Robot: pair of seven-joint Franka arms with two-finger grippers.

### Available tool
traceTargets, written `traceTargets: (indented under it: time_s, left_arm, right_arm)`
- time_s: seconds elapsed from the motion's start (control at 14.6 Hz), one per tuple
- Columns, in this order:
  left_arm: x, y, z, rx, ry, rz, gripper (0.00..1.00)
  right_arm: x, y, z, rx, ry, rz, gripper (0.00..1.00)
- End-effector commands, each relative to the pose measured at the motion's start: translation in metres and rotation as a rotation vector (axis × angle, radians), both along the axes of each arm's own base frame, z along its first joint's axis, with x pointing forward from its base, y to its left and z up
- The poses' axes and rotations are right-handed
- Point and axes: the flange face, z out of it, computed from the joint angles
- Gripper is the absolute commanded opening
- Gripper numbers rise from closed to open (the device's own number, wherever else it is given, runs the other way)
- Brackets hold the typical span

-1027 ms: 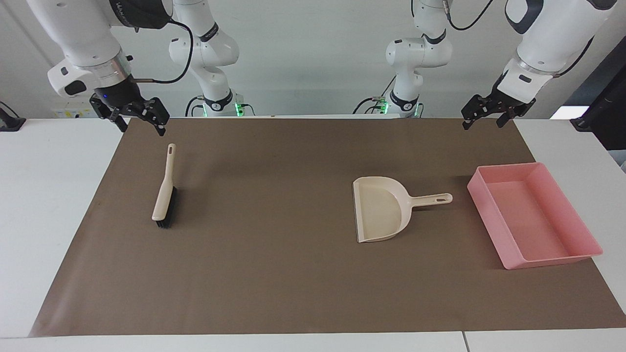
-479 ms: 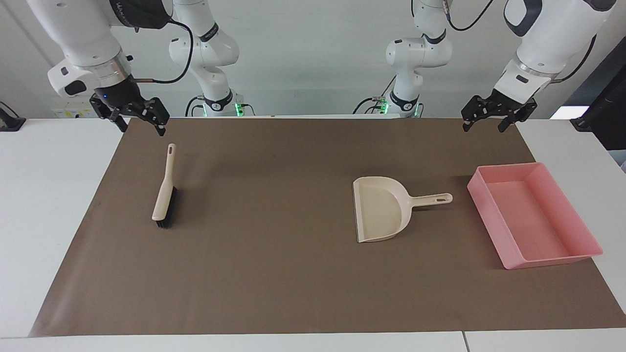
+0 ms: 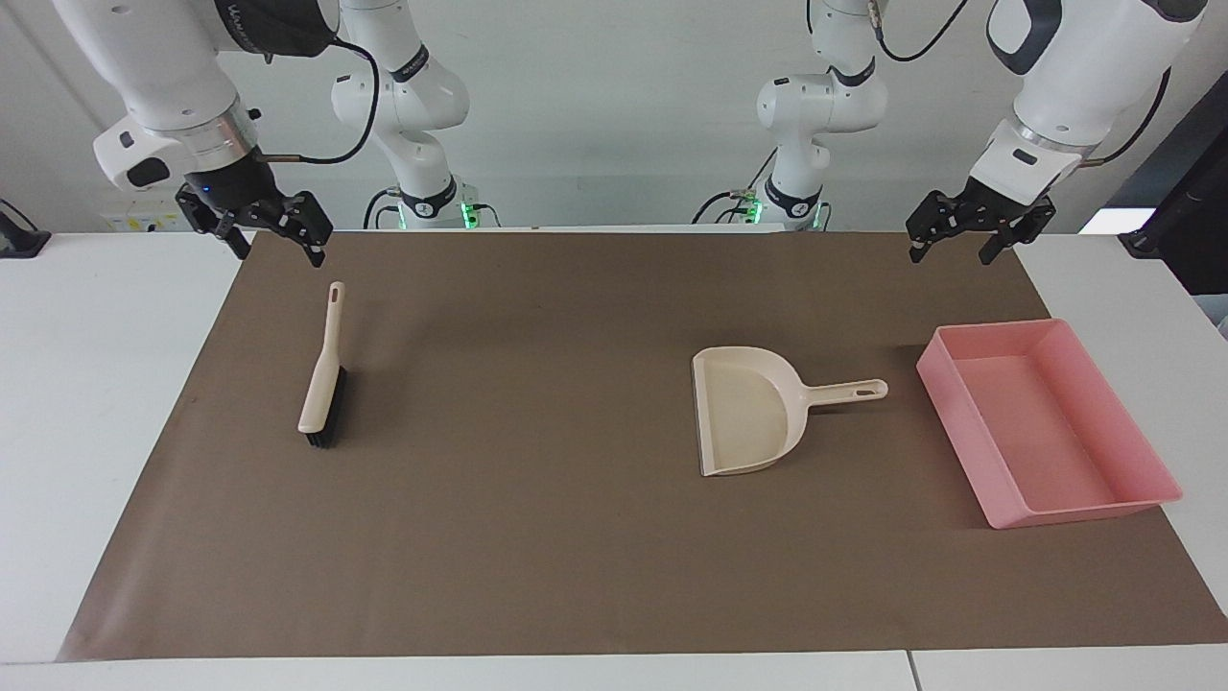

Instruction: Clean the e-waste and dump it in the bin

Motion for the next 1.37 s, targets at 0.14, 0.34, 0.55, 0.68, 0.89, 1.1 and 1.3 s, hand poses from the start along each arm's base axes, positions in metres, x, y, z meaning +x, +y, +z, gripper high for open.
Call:
traceTargets:
  time_s: [0.14,0.34,0.55,0.68,0.89,1.1,1.3]
  left_arm:
    - [-0.0075,0.0040,-0.0002,0.012,-0.013,-0.007,1.00]
    - [-0.0079,0.0042,0.0006,0.013,-0.015,-0.007,1.00]
    - [-0.0085,0.0043,-0.0003,0.014,-0.006,-0.003,1.00]
    - [-0.0087,0.0043,0.0009,0.014,-0.005,-0.007,1.00]
    - [-0.0120,0.0047,-0.0002,0.017,0.022,-0.008,1.00]
    - [-0.0159,0.0050,-0.0016,0.019,0.054,-0.008,1.00]
    - [-0.0152,0.0049,-0.0011,0.019,0.048,-0.008,1.00]
  right_arm:
    - [-0.0035,-0.0012,0.0020,0.000,-0.005,0.011,1.00]
    - [-0.0035,-0.0004,0.0020,0.000,-0.005,0.012,1.00]
    - [-0.0035,-0.0012,0.0020,0.000,-0.005,0.011,1.00]
    - [-0.0035,-0.0012,0.0020,0.000,-0.005,0.011,1.00]
    - [-0.0035,-0.0012,0.0020,0.000,-0.005,0.011,1.00]
    - [-0.0035,-0.0012,0.0020,0.000,-0.005,0.011,1.00]
    - [-0.0037,-0.0012,0.0019,0.000,-0.004,0.011,1.00]
